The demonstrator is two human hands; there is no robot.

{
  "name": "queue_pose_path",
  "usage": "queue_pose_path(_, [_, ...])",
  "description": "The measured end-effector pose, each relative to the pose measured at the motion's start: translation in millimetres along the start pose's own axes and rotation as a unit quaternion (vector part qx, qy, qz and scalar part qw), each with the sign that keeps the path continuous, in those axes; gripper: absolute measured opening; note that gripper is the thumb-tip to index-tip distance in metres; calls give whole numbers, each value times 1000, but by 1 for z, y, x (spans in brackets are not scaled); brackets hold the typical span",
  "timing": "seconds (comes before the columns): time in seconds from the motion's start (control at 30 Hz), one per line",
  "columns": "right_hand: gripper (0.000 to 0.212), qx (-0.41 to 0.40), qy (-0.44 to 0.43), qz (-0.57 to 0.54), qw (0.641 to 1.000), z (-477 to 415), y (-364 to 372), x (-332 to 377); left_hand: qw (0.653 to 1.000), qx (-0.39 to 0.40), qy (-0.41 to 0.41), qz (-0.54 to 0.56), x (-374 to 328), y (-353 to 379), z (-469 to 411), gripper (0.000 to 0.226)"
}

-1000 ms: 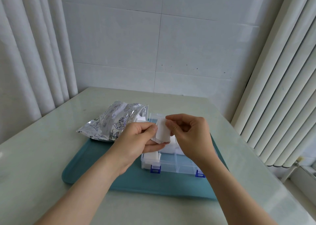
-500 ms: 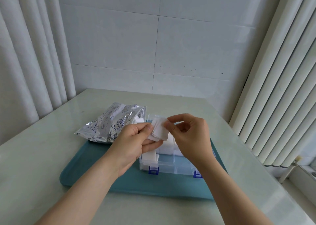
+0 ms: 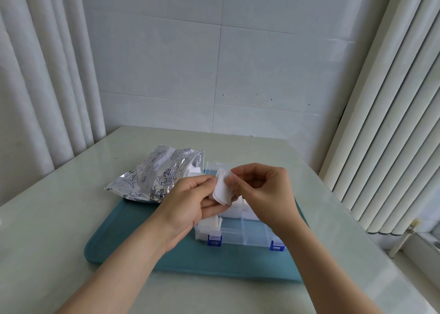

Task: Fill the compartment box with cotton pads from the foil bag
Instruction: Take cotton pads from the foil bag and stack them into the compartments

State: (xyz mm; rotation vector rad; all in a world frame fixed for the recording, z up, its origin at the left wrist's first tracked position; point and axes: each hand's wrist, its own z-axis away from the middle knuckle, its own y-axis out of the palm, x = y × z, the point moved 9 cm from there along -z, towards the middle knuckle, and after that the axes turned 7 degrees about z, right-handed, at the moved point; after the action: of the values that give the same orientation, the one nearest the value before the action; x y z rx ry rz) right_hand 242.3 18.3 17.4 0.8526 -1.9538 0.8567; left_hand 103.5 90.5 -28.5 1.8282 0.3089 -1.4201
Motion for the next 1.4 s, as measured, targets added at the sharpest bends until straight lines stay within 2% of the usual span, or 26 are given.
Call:
queue_pose_path(0.1, [8, -9, -3, 23, 1000, 0, -1, 0, 1000, 8, 2, 1, -1, 3, 1, 36])
queue_pose_path(0.17, [11, -12, -11, 36, 999, -1, -2, 1, 998, 24, 27, -56, -4, 5, 2, 30])
queue_pose_path(0.27, [22, 10, -15, 123, 992, -3, 0, -4, 990, 26, 63, -121, -6, 5, 3, 26])
queue_pose_path(0.37, [10, 36, 6, 70, 997, -4, -1, -7, 979, 6, 109, -170, -10, 4, 2, 23])
queue_pose_path(0.43, [7, 6, 25, 11, 1000, -9, -13, -10, 943, -45, 189, -271, -19, -4, 5, 22])
queue_pose_path(0.53, [13, -52, 68, 34, 996, -15, -39, -26, 824, -76, 290, -481, -26, 3, 14, 27])
queue_pose_path(0.57, [17, -61, 81, 69, 992, -15, -45, -32, 803, -63, 296, -514, -22, 7, 15, 29])
queue_pose_path(0.67, [24, -56, 104, 164, 979, -14, -50, -44, 781, 7, 254, -571, -2, 16, 12, 39])
queue_pose_path(0.77, [23, -57, 115, 214, 968, -14, -55, -46, 736, 60, 199, -644, 19, 21, 10, 58])
queue_pose_path(0.83, [21, -62, 131, 240, 960, -15, -64, -50, 717, 66, 179, -670, 22, 19, 10, 60])
queue_pose_path(0.97, [20, -42, 165, 318, 933, -14, -74, -61, 703, 77, 161, -689, 26, 21, 11, 69])
queue_pose_path(1.13, [22, -9, 111, 433, 895, -13, -65, -53, 669, 89, 146, -723, 30, 24, 13, 65])
queue_pose_path(1.27, [19, 13, 85, 544, 835, -11, -62, -47, 640, 88, 146, -749, 31, 28, 13, 66])
queue_pose_path(1.4, [17, -1, 65, 588, 806, -11, -58, -43, 631, 81, 139, -759, 33, 29, 13, 71])
